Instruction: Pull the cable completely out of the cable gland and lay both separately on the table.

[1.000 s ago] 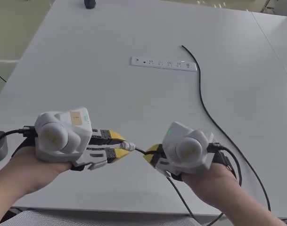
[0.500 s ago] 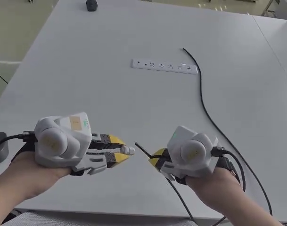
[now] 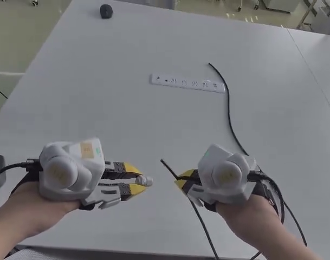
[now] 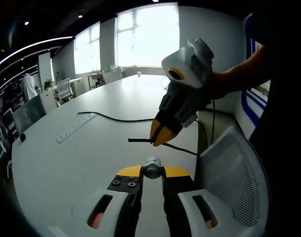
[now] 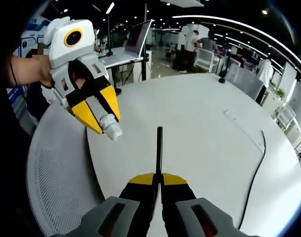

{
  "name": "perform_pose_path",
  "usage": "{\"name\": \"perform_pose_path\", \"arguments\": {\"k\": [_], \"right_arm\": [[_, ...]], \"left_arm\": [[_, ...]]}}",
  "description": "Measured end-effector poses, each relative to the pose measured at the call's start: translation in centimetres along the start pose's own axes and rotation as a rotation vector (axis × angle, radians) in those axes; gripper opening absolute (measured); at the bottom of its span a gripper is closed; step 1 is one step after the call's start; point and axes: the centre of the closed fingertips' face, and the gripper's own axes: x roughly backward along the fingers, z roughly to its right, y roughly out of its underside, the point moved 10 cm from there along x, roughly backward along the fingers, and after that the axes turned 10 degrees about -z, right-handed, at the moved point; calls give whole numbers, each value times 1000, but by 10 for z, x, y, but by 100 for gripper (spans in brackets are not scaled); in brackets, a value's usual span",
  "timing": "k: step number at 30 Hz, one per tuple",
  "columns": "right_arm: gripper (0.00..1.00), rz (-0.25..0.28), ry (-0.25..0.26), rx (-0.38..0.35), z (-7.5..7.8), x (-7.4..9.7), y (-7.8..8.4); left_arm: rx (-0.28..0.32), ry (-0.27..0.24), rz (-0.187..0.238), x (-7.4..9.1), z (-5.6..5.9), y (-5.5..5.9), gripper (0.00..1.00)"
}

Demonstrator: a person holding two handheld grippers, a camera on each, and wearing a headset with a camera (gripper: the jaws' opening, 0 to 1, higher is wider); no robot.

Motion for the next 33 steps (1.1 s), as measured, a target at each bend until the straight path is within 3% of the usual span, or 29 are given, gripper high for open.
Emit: {"name": "perform_pose_path", "arguments": {"k": [2, 16, 20, 33], "right_arm": [[0, 5, 36, 27, 6, 2, -6], [0, 9, 67, 25, 36, -8, -44], [0, -3, 94, 75, 43, -14, -56], [0, 30, 51, 46, 52, -43, -103]], "left_arm": [[3, -1, 5, 0, 0, 1, 15], [13, -1, 2, -1, 1, 21, 16], [18, 3, -4, -1, 1, 26, 16], [24, 21, -17, -1, -4, 53, 16]]}}
